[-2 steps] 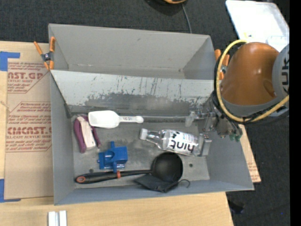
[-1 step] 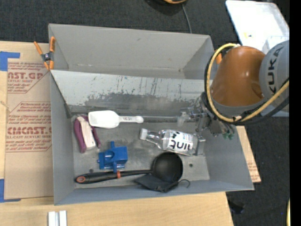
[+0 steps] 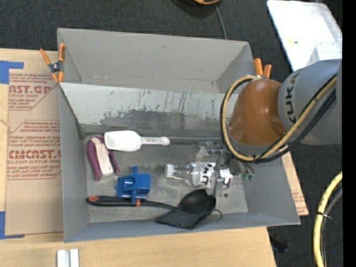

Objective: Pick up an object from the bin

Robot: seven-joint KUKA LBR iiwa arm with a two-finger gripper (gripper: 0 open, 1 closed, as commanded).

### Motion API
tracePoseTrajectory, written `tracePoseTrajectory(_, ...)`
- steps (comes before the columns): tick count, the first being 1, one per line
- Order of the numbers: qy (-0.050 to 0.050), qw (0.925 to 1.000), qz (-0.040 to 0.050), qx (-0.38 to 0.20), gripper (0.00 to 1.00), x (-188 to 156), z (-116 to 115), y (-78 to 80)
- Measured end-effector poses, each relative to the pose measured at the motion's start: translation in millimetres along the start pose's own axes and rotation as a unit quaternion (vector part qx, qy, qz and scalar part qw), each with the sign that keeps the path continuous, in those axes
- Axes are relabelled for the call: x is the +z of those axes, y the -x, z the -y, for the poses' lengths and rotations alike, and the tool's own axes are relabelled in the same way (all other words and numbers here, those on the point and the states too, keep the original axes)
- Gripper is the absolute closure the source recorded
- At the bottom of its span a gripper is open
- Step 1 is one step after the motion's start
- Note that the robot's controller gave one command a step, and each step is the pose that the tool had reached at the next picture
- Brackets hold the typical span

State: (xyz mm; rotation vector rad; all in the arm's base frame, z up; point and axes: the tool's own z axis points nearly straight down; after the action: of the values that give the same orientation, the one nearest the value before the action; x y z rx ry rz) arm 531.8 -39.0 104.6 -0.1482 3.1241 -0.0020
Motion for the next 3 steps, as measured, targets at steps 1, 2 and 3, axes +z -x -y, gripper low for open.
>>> tracePoseTrajectory(1,0.001,0.9978,-0.0042,-0.066,0.0,28.4,-31.6,-14.8)
tracePoseTrajectory(2,0.001,0.9984,-0.003,0.057,1.0,34.4,-4.1,-11.7)
tracePoseTrajectory(3,0.0,0.9984,-0.0029,0.057,1.0,34.4,-4.2,-11.7)
